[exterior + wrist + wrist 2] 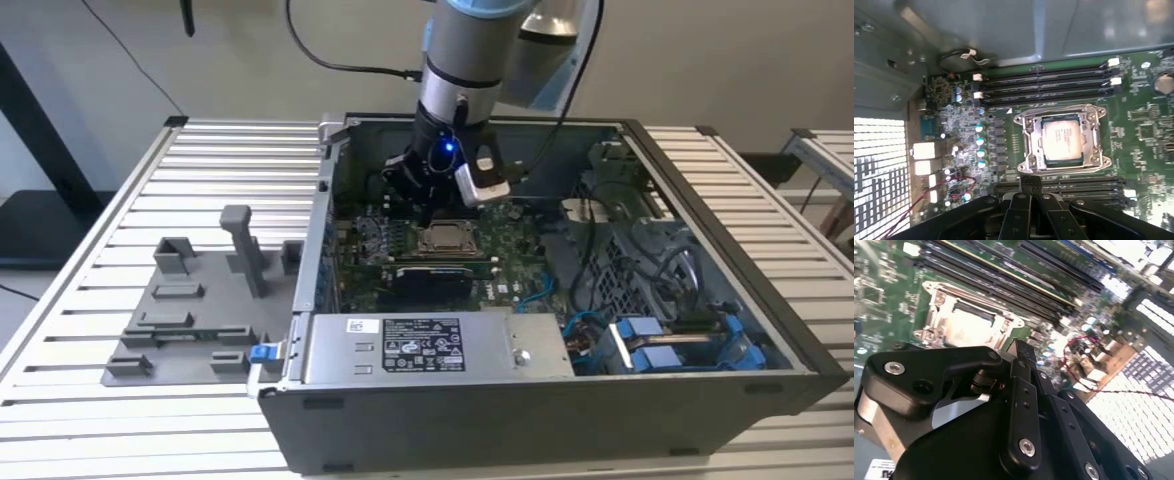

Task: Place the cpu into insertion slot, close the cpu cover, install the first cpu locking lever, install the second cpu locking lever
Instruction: 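Install the second cpu locking lever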

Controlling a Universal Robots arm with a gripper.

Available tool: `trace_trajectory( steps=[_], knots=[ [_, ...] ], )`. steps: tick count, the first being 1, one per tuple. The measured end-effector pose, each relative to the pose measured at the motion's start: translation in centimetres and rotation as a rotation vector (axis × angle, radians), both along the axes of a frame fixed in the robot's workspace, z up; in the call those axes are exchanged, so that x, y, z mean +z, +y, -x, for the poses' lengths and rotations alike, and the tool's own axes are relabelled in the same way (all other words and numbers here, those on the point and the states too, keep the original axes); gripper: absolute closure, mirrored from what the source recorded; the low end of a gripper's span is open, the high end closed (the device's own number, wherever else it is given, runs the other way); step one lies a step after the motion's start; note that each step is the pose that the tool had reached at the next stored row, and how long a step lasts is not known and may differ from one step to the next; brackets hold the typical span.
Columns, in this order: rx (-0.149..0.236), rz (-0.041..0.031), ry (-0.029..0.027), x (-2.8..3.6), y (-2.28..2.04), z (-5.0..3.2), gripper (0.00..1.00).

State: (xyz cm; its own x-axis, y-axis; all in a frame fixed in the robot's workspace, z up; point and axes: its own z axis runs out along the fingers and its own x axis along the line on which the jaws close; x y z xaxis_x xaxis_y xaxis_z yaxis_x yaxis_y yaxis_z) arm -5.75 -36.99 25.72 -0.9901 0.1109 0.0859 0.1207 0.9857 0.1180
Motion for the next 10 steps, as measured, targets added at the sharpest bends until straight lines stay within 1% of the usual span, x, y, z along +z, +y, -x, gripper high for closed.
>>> trace_trajectory(
  steps=[1, 2, 3, 5, 6, 8, 9, 10],
  knots=[
    [-0.004, -0.003, -0.0114, 0.0, 0.02, 0.0, 0.89],
    [-0.008, -0.004, -0.019, 0.0, 0.03, 0.0, 0.89],
    [-0.012, -0.0063, -0.0248, 0.0, 0.04, 0.0, 0.89],
    [-0.015, -0.013, -0.0303, 0.06, 0.04, -0.01, 0.89],
    [-0.018, -0.0134, -0.0327, 0.16, 0.05, 0.0, 0.89],
    [-0.02, -0.0138, -0.0335, 0.91, 0.05, -0.01, 0.89],
    [-0.02, -0.0142, -0.0334, 1.05, 0.04, -0.01, 0.89],
    [-0.02, -0.0146, -0.0336, 1.04, 0.04, -0.01, 0.89]
  ],
)
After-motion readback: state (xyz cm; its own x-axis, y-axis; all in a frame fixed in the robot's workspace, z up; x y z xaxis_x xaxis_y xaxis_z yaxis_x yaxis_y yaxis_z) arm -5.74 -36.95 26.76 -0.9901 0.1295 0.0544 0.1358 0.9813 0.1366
